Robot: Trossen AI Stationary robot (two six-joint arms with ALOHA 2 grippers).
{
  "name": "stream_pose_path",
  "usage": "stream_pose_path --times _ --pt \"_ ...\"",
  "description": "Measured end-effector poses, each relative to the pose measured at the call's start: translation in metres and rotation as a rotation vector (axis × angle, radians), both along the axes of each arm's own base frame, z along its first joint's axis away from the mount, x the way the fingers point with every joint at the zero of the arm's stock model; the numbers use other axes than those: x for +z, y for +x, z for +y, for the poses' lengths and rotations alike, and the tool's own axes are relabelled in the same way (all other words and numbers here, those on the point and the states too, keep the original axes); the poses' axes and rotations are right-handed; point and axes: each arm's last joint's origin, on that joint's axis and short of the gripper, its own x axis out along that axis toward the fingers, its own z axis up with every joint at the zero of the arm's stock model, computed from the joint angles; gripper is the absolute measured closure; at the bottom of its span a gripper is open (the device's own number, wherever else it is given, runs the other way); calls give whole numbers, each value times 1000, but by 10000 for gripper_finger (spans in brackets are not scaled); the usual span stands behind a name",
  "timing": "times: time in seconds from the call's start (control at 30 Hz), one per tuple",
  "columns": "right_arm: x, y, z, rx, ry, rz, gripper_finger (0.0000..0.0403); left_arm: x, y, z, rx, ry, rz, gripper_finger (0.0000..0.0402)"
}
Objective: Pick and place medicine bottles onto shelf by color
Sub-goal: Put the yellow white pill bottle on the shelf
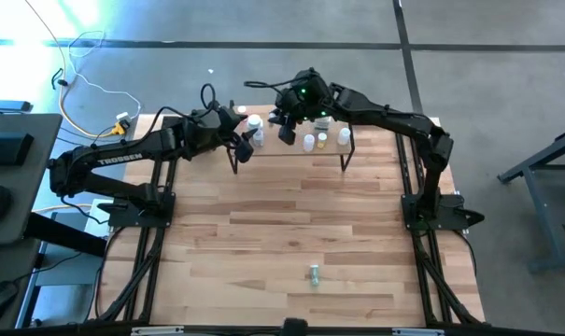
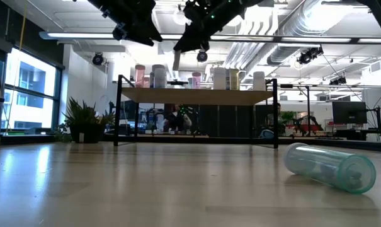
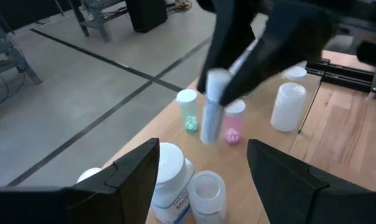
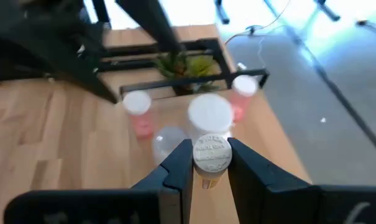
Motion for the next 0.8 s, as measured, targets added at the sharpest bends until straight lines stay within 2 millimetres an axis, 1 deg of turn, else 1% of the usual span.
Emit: stream_pose_path --times 0.07,0.2,0.33,0.43,0.53,0.67,0.8 --pt "2 2 -5 -34 -23 -35 334 0 0 0 -1 -6 -4 170" --pt "4 -1 -18 -108 -31 -68 334 -1 0 0 1 -12 1 170" --pt "2 -7 -28 -157 20 -61 334 -1 0 0 8 -27 -12 170" --pt "-6 -7 -28 -150 48 -14 334 -1 0 0 9 -27 -12 170" --pt "-15 -2 -24 -118 79 23 334 -1 0 0 10 -27 -12 170" --pt "-22 3 -17 -80 71 58 334 -1 -1 1 14 -27 -12 170" --pt "-25 3 -15 -64 71 90 334 -1 -1 1 16 -26 -12 170"
